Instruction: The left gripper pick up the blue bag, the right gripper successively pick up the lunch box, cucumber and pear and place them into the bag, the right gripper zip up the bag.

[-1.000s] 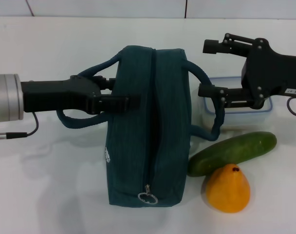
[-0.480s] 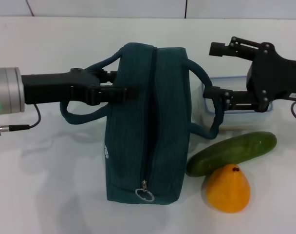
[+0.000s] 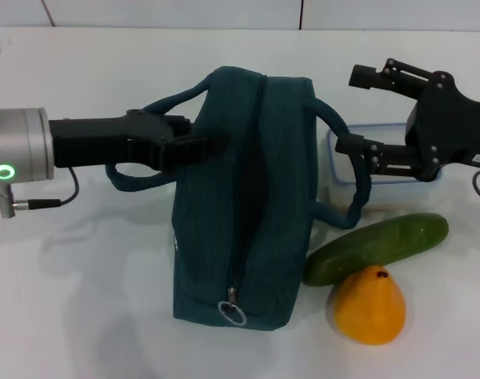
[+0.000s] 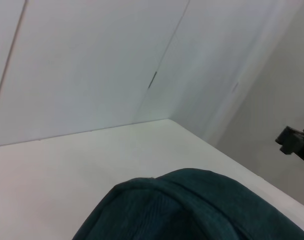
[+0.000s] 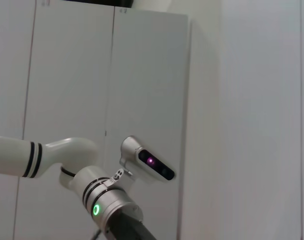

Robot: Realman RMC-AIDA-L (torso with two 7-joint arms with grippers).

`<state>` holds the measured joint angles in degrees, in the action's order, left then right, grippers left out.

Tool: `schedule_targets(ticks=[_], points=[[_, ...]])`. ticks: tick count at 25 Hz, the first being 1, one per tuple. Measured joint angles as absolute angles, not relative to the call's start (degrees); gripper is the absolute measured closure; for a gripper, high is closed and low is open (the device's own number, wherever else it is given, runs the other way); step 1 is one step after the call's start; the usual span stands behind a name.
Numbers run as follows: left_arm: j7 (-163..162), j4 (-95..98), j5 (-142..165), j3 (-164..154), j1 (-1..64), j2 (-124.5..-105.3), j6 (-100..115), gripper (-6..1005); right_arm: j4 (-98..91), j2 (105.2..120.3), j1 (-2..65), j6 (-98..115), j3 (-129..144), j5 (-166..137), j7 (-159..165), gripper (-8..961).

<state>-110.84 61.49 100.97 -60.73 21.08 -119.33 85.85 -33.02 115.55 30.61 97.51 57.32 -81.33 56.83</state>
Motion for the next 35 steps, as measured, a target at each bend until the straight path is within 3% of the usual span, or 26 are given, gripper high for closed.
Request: schedule_targets(ticks=[5, 8, 14, 19, 27, 35], points=[[-109.2, 57.9, 101.2, -60.7, 23.4, -119.24, 85.8, 643, -30.1, 115.63, 30.6, 96.5, 57.3, -78.7, 54.3, 129], [-107.4, 57.5, 101.3, -59.4, 24.0, -119.13, 85.8, 878, -29.6, 115.64, 30.5, 95.7, 57.2, -77.7, 53.8, 129], [-93.2, 51.8, 96.3, -55.6, 24.9, -119.12, 86.1, 949, -29.7, 115.25, 28.4, 93.2, 55.9, -70.9, 53.7, 128], [-91.7, 50.0, 94.5, -55.5, 26.1, -118.73, 85.9, 952, -29.9, 114.86, 26.9, 93.3, 54.1, -69.4, 52.4, 129], [-103.0, 47.9, 102.7, -55.7, 33.3, -118.78, 84.2, 955, -28.8, 115.04, 27.2, 92.1, 53.3, -68.9, 52.0, 129], [-111.8, 51.9, 104.8, -55.9, 29.6, -119.31, 83.3, 956, -21.7, 115.37, 26.5, 92.7, 52.7, -65.5, 49.4, 129]])
